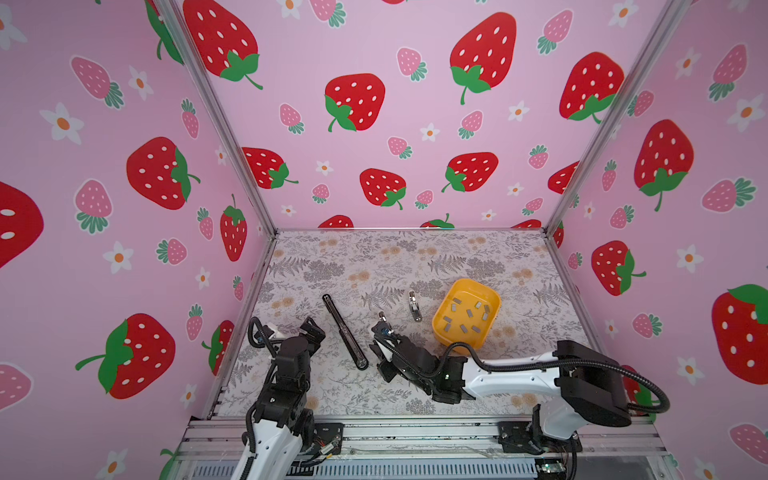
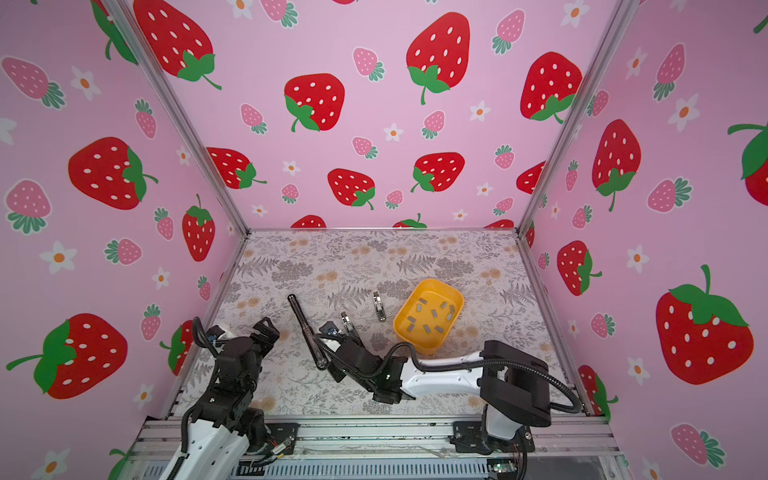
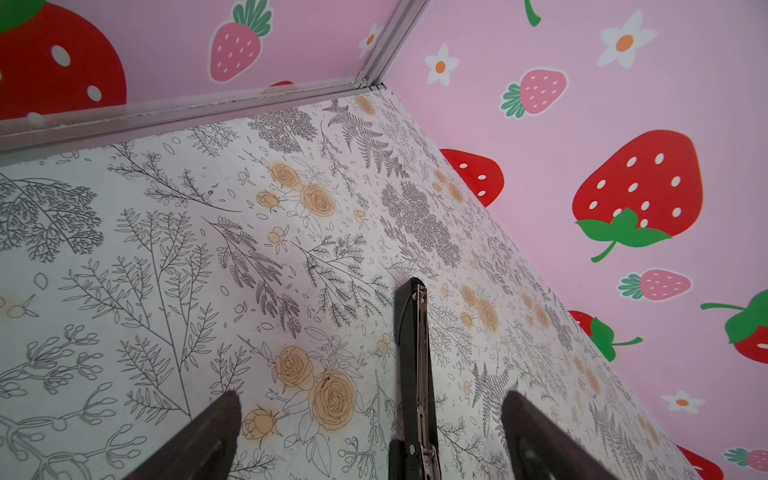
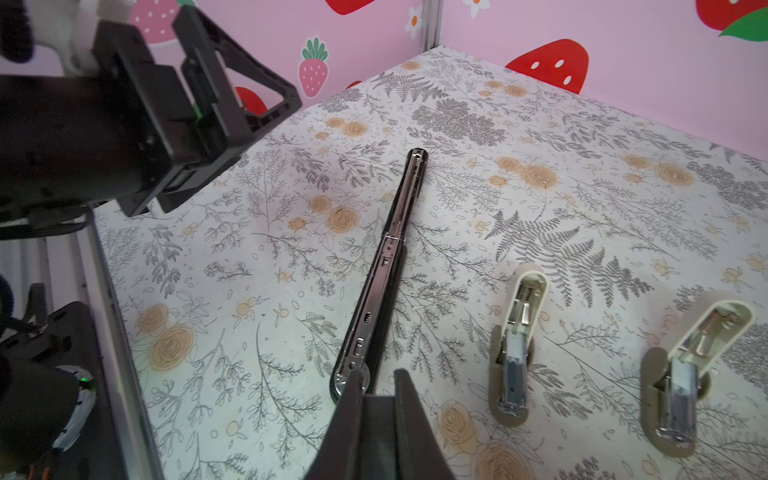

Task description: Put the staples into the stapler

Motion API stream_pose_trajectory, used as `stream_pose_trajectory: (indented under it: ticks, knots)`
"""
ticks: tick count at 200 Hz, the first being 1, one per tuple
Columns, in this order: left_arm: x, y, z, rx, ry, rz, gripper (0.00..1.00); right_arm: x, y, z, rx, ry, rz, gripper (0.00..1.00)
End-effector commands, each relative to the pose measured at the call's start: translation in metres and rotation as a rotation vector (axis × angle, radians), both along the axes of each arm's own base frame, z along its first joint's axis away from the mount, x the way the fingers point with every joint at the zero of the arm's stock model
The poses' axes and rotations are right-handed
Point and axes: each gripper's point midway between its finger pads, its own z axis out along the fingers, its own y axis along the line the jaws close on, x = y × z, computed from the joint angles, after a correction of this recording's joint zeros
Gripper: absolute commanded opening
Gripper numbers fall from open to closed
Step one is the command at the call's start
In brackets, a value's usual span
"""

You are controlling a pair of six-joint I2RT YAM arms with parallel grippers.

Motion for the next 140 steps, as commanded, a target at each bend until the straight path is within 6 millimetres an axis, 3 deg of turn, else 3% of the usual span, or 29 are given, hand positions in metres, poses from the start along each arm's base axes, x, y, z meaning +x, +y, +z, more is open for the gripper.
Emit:
stream_pose_trajectory:
  ticks: [1, 55, 140]
  knots:
    - [-0.001, 0.008, -0.011, -0.045, 0.015, 0.053, 0.99, -0.005, 0.012, 0.011, 0.03, -0.028, -0.004, 0.15]
    - [0.003, 0.013, -0.031, -0.159, 0.089, 0.057, 0.99, -0.012, 0.018, -0.014, 0.004, 0.013, 0.032, 0.15]
    - [0.006, 0.013, -0.03, -0.168, 0.071, 0.05, 0.99, -0.018, 0.033, -0.036, -0.021, 0.049, 0.069, 0.14]
